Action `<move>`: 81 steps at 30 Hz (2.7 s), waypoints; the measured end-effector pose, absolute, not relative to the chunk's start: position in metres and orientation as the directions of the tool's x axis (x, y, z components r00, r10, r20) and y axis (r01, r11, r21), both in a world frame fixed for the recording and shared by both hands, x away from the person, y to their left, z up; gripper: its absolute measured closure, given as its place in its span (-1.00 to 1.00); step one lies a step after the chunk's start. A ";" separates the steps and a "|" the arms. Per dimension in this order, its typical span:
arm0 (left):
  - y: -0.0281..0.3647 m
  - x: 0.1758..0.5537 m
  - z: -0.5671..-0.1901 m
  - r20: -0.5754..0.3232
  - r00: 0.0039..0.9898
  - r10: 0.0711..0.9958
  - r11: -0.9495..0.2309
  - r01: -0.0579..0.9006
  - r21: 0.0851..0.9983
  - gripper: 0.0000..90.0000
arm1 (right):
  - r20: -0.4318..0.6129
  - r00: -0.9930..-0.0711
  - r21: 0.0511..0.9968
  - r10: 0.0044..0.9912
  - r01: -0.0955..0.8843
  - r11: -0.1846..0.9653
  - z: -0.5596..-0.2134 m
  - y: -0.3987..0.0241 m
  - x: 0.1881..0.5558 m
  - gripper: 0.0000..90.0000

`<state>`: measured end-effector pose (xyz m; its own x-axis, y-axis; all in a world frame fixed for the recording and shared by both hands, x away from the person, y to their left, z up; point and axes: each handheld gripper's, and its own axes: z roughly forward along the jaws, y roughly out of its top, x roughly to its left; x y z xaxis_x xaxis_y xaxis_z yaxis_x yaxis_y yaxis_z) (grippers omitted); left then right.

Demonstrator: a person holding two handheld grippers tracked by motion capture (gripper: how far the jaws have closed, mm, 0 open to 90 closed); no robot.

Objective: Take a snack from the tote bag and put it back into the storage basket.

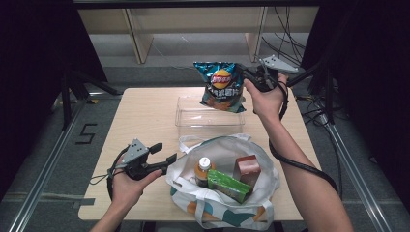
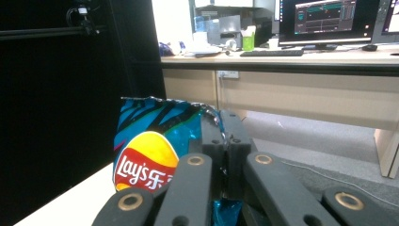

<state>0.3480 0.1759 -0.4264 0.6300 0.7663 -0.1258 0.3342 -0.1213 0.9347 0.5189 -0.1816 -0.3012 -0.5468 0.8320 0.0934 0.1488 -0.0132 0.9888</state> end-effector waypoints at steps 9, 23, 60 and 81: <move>0.177 0.348 -0.426 -0.124 0.629 0.767 -0.121 0.332 0.935 -0.30 | 0.106 -0.543 0.988 0.833 0.154 -0.025 -0.298 -0.177 0.524 1.00; 0.177 0.348 -0.427 -0.128 0.628 0.768 -0.118 0.335 0.935 -0.30 | 0.106 -0.539 0.987 0.836 0.162 -0.020 -0.300 -0.177 0.533 1.00; 0.177 0.348 -0.428 -0.126 0.630 0.766 -0.120 0.333 0.935 -0.30 | 0.158 -0.519 0.969 0.840 0.247 -0.029 -0.327 -0.167 0.558 1.00; 0.179 0.349 -0.428 -0.127 0.634 0.763 -0.118 0.330 0.937 -0.30 | 0.159 -0.515 0.964 0.843 0.265 -0.019 -0.333 -0.163 0.562 1.00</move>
